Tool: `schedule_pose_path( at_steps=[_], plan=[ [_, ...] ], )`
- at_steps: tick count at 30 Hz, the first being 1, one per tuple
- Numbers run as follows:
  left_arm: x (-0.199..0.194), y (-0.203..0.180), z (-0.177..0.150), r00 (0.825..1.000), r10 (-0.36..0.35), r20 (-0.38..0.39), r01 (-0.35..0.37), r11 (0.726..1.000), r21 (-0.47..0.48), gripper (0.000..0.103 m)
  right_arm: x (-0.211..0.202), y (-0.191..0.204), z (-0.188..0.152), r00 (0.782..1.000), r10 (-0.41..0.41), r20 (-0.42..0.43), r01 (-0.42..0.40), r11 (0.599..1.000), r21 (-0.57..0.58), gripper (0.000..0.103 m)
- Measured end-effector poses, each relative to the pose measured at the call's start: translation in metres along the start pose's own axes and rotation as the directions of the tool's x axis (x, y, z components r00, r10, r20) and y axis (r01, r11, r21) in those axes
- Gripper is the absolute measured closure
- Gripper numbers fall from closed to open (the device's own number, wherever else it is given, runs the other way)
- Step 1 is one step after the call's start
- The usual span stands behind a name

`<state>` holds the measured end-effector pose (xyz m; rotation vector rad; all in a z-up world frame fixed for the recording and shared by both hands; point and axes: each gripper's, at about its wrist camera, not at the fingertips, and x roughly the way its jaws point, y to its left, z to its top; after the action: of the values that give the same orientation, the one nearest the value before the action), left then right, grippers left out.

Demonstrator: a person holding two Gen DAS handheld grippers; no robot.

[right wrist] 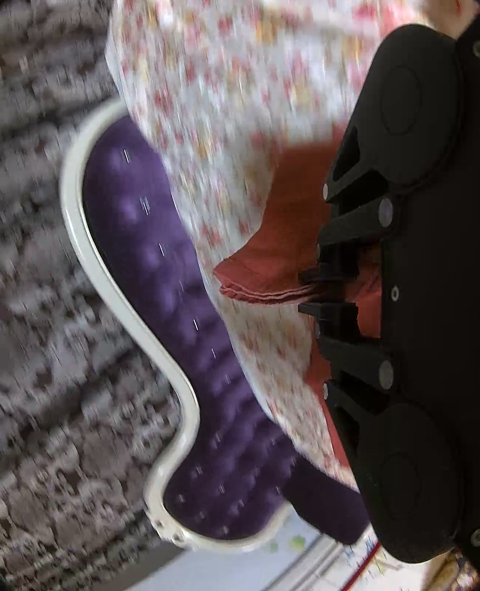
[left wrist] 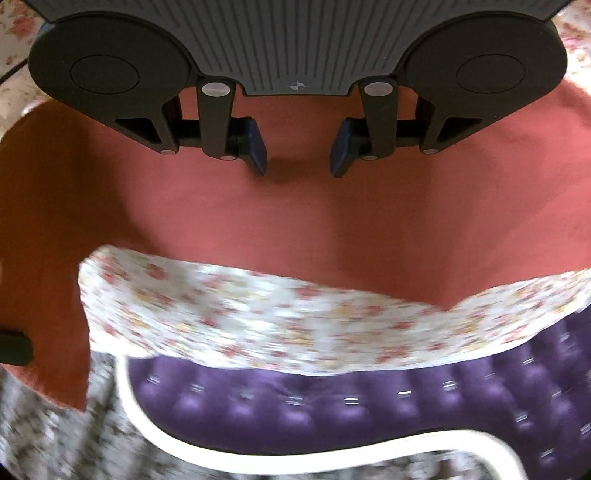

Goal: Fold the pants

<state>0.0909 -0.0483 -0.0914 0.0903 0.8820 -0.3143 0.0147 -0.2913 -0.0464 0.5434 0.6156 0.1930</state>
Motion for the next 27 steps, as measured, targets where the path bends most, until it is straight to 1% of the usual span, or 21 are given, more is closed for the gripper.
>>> schedule_pose_path(
  at_steps=[5, 7, 11, 15, 17, 18, 20, 22, 23, 24, 25, 26, 27],
  plan=[
    [-0.013, 0.061, -0.005, 0.996, 0.090, 0.007, -0.089, 0.993, -0.073, 0.066, 0.053, 0.051, -0.010, 0.995, 0.079, -0.058, -0.080, 0.997, -0.021, 0.085],
    [-0.018, 0.082, -0.007, 0.993, 0.121, 0.009, -0.119, 0.988, -0.096, 0.066, 0.075, 0.068, -0.017, 0.992, 0.093, -0.081, -0.095, 0.995, -0.029, 0.085],
    [-0.025, 0.116, -0.011, 0.988, 0.152, 0.007, -0.150, 0.978, -0.145, 0.066, 0.117, 0.091, -0.037, 0.988, 0.078, -0.130, -0.085, 0.995, -0.056, 0.085],
    [-0.029, 0.134, -0.015, 0.987, 0.160, 0.004, -0.157, 0.971, -0.182, 0.066, 0.152, 0.109, -0.060, 0.984, 0.044, -0.173, -0.064, 0.992, -0.111, 0.085],
    [-0.032, 0.139, -0.019, 0.987, 0.158, 0.001, -0.155, 0.968, -0.196, 0.066, 0.163, 0.117, -0.070, 0.981, 0.037, -0.191, -0.064, 0.988, -0.140, 0.084],
    [-0.032, 0.140, -0.020, 0.988, 0.157, -0.002, -0.154, 0.967, -0.201, 0.066, 0.167, 0.121, -0.075, 0.980, 0.038, -0.196, -0.069, 0.985, -0.157, 0.083],
    [-0.034, 0.140, -0.022, 0.988, 0.156, -0.006, -0.154, 0.967, -0.203, 0.066, 0.172, 0.128, -0.083, 0.980, 0.045, -0.196, -0.083, 0.979, -0.188, 0.075],
    [-0.035, 0.140, -0.023, 0.988, 0.157, -0.003, -0.154, 0.968, -0.199, 0.066, 0.169, 0.132, -0.086, 0.978, 0.062, -0.201, -0.104, 0.974, -0.201, 0.075],
    [-0.038, 0.139, -0.023, 0.988, 0.157, 0.001, -0.154, 0.968, -0.196, 0.066, 0.165, 0.133, -0.085, 0.976, 0.077, -0.203, -0.118, 0.973, -0.200, 0.072],
    [-0.041, 0.139, -0.022, 0.987, 0.158, 0.007, -0.153, 0.969, -0.196, 0.066, 0.158, 0.131, -0.084, 0.976, 0.096, -0.193, -0.135, 0.971, -0.200, 0.069],
    [-0.043, 0.138, -0.022, 0.987, 0.157, 0.012, -0.152, 0.969, -0.196, 0.066, 0.151, 0.129, -0.083, 0.978, 0.107, -0.180, -0.143, 0.969, -0.202, 0.061],
    [-0.046, 0.138, -0.020, 0.987, 0.157, 0.020, -0.150, 0.969, -0.196, 0.066, 0.142, 0.126, -0.081, 0.981, 0.112, -0.161, -0.145, 0.968, -0.207, 0.055],
    [-0.049, 0.136, -0.018, 0.987, 0.158, 0.031, -0.149, 0.970, -0.194, 0.066, 0.132, 0.122, -0.079, 0.985, 0.106, -0.137, -0.134, 0.967, -0.215, 0.055]
  ],
)
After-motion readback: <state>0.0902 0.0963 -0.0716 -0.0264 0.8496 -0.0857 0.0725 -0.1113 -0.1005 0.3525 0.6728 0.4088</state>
